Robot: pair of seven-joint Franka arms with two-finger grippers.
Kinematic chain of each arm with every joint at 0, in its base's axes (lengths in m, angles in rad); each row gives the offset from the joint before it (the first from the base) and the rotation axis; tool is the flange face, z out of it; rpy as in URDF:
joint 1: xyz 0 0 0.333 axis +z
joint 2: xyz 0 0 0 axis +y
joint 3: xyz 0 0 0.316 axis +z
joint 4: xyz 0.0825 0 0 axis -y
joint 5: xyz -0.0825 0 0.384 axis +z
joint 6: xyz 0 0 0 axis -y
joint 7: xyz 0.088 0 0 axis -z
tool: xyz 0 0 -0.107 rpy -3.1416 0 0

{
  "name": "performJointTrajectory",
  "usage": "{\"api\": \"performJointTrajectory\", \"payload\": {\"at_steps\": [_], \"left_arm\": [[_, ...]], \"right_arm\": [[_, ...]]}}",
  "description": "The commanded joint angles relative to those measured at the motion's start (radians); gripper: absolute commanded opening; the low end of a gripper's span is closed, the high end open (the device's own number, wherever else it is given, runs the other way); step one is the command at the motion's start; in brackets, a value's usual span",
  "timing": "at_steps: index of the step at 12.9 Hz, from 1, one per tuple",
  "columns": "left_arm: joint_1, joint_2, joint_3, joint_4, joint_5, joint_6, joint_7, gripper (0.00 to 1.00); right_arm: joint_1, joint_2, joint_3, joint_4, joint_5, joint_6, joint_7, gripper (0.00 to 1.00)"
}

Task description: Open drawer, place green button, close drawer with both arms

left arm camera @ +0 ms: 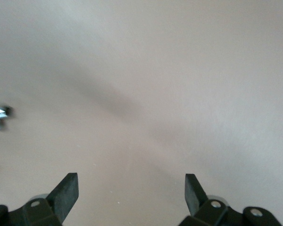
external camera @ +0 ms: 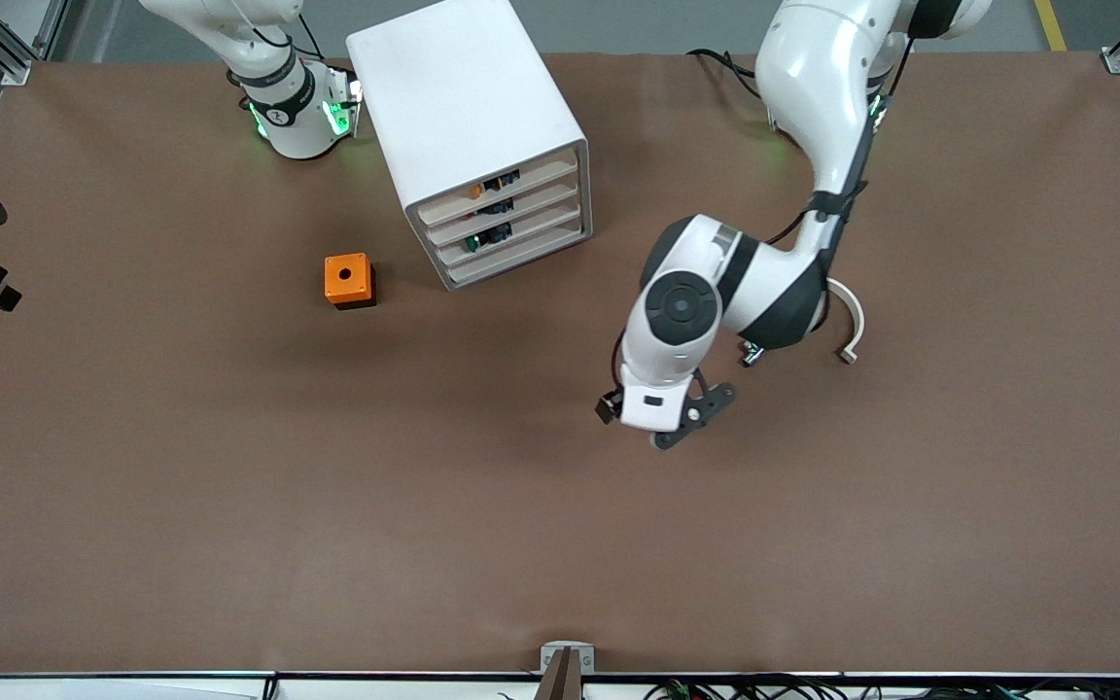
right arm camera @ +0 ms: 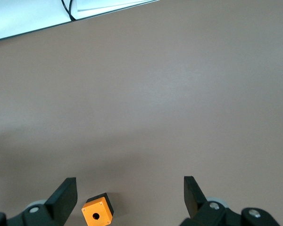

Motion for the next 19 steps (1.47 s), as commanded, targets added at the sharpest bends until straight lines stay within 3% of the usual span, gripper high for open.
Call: {"api": "performJointTrajectory", "payload": {"at_steps": [1,6,11,19], "left_arm": [[0.049,-0.073,-0.005,-0.027,0.035,-0.045,-0.003,0.99],[0.056,-0.127,-0.005,-0.027,0.175,-0.103,0.086,0.99],[0.115,-0.273,0.0,-0.027,0.182,-0.204,0.307,0.99],[0.309,-0.495,-0.01,-0.034,0.168,-0.456,0.666,1.0]], "right_arm": [[-0.02,0.002,0.004,0.026,-0.004,-0.031,-0.025,1.0],[-0.019,0.001,0.007,0.026,-0.005,-0.034,-0.018,1.0],[-0.014,-0.001,0.01,0.026,-0.005,-0.034,-0.014,1.0],[-0.011,0.001,0.012,0.026,-0.007,-0.033,-0.018,1.0]]}}
